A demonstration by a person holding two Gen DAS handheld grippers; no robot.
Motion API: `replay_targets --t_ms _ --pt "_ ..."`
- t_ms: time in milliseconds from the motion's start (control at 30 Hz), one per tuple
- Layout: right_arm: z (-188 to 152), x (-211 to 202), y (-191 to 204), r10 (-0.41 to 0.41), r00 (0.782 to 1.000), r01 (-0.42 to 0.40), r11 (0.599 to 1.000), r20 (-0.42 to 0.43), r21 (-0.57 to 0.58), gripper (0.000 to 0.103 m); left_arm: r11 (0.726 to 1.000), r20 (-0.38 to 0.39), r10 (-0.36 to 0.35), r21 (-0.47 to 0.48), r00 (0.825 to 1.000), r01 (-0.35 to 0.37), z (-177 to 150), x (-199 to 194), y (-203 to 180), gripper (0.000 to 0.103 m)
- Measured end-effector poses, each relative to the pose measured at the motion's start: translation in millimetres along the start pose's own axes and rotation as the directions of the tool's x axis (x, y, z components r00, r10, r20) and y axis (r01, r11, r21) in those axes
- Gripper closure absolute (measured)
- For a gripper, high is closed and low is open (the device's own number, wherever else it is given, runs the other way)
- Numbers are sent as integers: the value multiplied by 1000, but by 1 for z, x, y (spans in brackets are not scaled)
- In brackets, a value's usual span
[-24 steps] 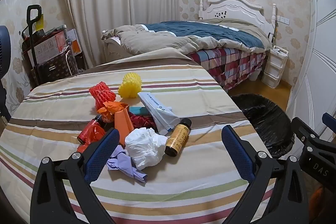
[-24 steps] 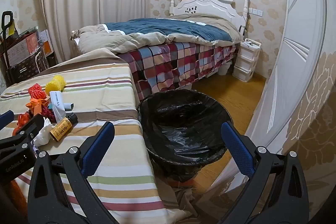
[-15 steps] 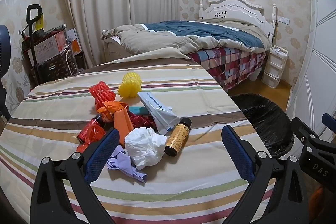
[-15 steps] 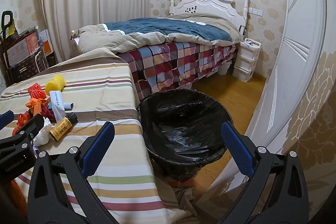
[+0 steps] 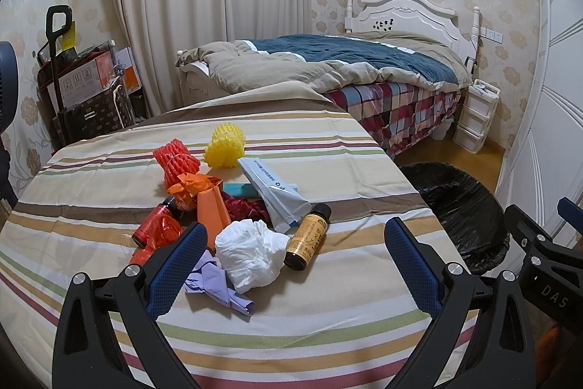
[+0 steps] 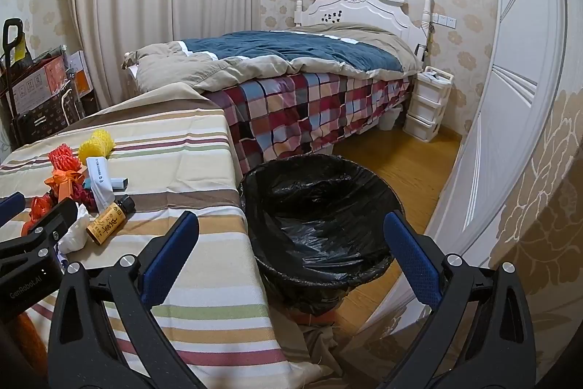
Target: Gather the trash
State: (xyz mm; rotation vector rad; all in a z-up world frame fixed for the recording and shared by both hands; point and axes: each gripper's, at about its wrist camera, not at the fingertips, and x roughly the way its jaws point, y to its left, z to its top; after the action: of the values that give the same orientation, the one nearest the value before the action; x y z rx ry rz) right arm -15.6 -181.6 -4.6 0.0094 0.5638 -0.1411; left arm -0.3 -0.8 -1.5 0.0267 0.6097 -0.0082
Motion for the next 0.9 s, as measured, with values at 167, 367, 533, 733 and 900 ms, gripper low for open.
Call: replay_targets --t_ms 167,367,533,733,900 --pt "-1 1 1 1 1000 -1 1000 0 0 4 1000 -1 1 1 1000 -1 0 0 0 6" --pt "-1 2 2 1 1000 -1 1000 -1 1 4 1000 1 4 2 1000 -4 0 0 0 6" --pt "-1 3 6 14 1000 -14 1000 -13 -2 4 1000 2 22 13 1000 -22 -7 -1 6 6" --pt "-14 13 20 81 995 -82 996 -57 -23 4 996 -29 88 31 996 -87 -17 9 41 6" --pt "-24 18 50 121 989 -126 990 -88 -55 4 983 -1 182 37 983 -182 -23 1 76 7"
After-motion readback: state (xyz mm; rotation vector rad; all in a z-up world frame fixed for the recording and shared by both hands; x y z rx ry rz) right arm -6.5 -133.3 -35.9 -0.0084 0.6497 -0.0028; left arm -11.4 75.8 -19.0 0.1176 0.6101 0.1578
